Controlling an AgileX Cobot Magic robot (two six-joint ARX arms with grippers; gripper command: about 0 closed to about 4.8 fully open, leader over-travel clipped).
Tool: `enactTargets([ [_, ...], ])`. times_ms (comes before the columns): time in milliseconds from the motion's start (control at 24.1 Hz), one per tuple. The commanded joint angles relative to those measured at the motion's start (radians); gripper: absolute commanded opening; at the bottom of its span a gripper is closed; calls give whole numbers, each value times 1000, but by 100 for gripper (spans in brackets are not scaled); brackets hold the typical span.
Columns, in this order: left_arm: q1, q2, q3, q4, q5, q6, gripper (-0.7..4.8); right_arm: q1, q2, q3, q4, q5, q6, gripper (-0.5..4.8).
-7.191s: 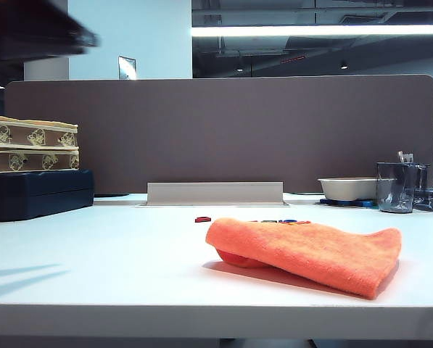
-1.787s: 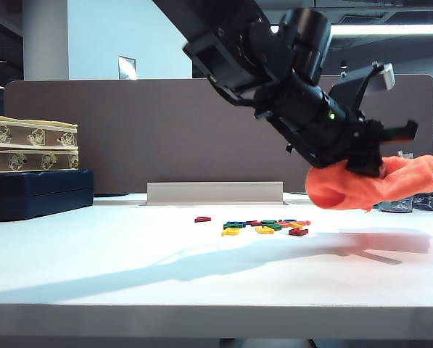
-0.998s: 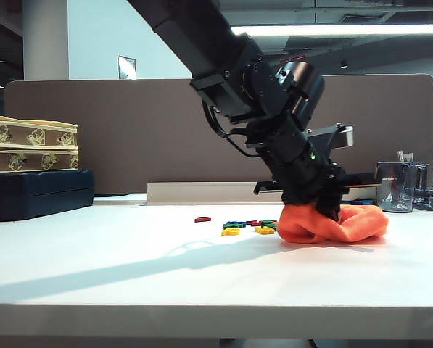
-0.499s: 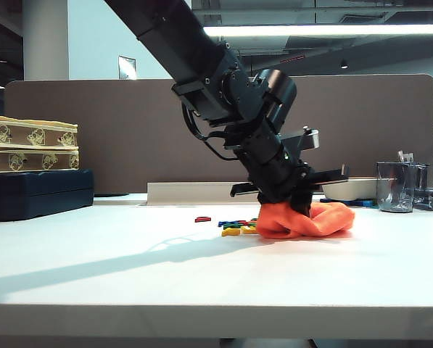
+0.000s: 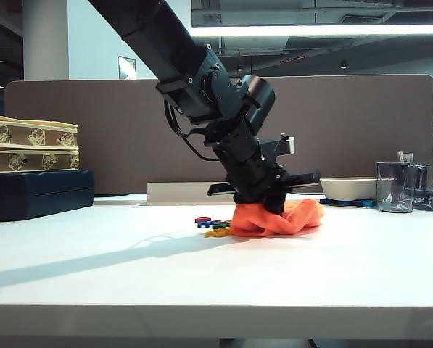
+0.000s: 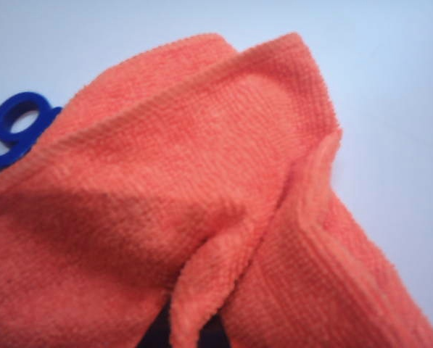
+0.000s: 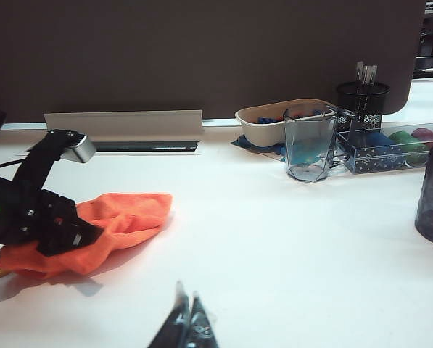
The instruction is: Use an orange cloth to wipe the letter magnets on the table away for a distance.
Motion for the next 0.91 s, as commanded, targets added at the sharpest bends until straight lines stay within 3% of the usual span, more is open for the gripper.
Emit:
enactTargets([
  [42, 20, -10, -2, -39, -45, 24, -6, 0, -3, 6, 12, -2, 4, -1],
  [457, 87, -40, -2, -85, -62, 47, -6, -1, -3, 5, 9, -1, 4, -1],
  [914, 89, -60, -2, -66, -86, 93, -6, -1, -3, 5, 5, 2, 4, -1],
])
